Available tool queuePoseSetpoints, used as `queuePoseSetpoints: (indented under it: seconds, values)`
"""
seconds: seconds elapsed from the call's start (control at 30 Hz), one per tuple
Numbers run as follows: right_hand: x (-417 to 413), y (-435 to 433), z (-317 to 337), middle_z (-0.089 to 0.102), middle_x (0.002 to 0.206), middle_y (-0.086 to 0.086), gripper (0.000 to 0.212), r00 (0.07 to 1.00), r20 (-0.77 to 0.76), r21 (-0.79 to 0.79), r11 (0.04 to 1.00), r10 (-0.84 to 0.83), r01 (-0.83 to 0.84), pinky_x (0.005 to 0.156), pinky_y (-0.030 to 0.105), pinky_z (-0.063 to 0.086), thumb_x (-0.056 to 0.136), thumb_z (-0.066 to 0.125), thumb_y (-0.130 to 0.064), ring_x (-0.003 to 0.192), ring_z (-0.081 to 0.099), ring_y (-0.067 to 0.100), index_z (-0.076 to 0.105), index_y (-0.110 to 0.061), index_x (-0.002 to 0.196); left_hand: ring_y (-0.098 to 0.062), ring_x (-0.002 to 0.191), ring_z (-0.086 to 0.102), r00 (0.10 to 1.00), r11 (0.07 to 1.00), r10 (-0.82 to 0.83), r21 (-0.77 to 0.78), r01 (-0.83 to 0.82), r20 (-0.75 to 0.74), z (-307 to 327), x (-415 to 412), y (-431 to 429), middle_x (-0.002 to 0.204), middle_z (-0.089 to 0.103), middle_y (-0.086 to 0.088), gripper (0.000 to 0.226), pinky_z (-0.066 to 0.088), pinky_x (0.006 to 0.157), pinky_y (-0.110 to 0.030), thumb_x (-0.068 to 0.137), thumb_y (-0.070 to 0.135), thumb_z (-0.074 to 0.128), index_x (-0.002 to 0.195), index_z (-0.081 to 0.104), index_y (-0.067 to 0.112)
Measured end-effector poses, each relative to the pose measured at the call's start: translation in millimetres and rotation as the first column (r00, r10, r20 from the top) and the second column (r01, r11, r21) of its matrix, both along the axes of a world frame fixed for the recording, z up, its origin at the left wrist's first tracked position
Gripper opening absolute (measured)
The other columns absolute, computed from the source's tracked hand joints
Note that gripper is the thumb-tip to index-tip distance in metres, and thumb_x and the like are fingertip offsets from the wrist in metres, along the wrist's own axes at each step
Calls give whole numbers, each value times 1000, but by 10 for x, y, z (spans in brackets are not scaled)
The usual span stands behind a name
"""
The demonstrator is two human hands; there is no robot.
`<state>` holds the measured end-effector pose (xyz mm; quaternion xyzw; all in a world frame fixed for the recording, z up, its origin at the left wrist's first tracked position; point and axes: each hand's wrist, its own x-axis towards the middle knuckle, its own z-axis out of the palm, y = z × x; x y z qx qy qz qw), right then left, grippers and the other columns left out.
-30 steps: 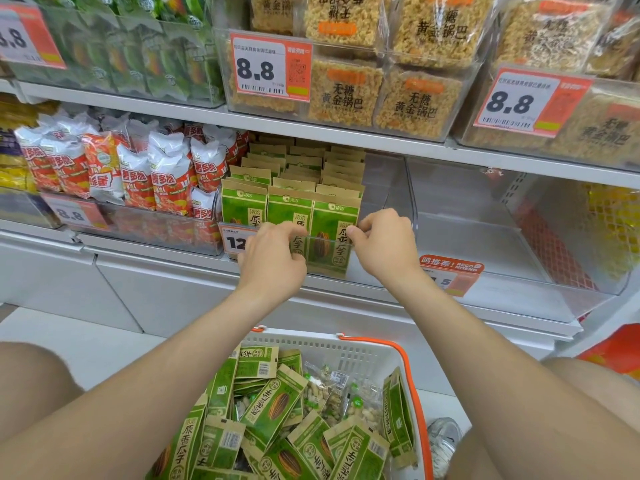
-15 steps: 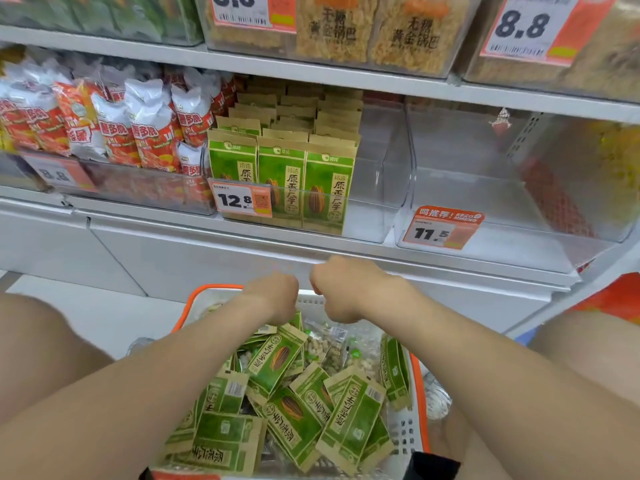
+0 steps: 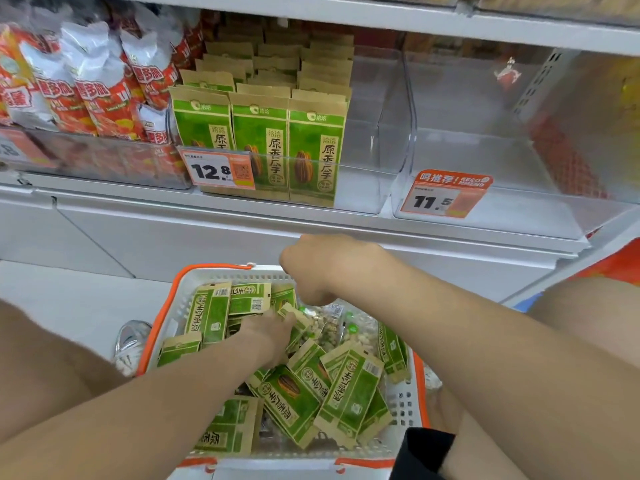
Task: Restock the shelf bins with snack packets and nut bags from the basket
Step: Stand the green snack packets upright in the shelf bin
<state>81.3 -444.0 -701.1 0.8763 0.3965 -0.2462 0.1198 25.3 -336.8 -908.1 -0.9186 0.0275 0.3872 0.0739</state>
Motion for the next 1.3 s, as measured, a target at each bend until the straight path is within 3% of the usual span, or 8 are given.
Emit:
queuePoseSetpoints:
  seconds: [0.23,0.37,0.5,0.67,0.9,1.0,1.13,1.3]
  values:
    - [62,-73,91,52,87,5,21,1000,12,-20,1000,-20,20,51,30,39,98,57,-7,64,49,18,47,-13,81,-32,129,56,997,980,31,-198,-16,73,345,146,-83,155,40,-12,109,55,100,-42,80,49,85,160,19,17]
    - [174,-194,198,46,77,4,27,998,30,-21,999,-48,49,55,32,39,94,57,-4,61,44,22,41,-12,74,-24,112,58,987,945,75,-325,-25,141,720,348,-94,133,54,-3,90,56,94,-41,67,60,85,136,46,18]
    - [256,-337,268,51,75,3,13,995,46,-17,996,-87,88,49,29,35,95,53,-7,62,46,19,56,-10,82,-25,111,56,927,869,154,-493,38,343,1056,420,-111,125,50,1,102,54,92,-44,47,70,72,135,44,27]
    - [390,-500,308,58,88,2,14,974,26,243,946,-226,213,66,36,52,96,60,-28,83,62,26,57,-15,101,-22,98,44,825,808,222,-571,142,520,1562,399,-159,103,51,10,75,42,91,-44,51,57,77,111,35,41]
    - [478,-725,607,73,97,2,23,860,-149,526,697,-489,487,75,33,55,93,76,-38,88,68,20,78,-20,108,-24,124,38,677,671,496,-735,99,544,2026,419,-113,134,35,10,101,44,105,-48,54,37,89,137,33,45]
    - [501,-820,687,75,93,4,12,745,-365,568,500,-559,653,84,40,62,95,75,-31,90,74,24,77,-20,100,-21,126,48,618,450,716,-892,-49,327,2127,432,-121,140,40,4,106,51,103,-43,66,20,88,147,23,41]
    - [483,-812,694,78,98,10,11,646,-564,549,350,-514,759,92,50,61,102,66,-21,96,76,27,67,-18,91,-29,100,75,446,-148,876,-983,-109,-181,2301,491,-310,108,77,-8,30,63,89,-51,96,6,58,125,61,15]
    - [425,-864,762,75,102,5,10,664,-559,564,359,-497,744,78,34,59,103,57,-20,91,70,17,66,-20,108,-24,101,76,455,-113,885,-994,11,-95,2515,579,-415,106,78,-10,28,60,94,-51,112,28,47,113,70,12]
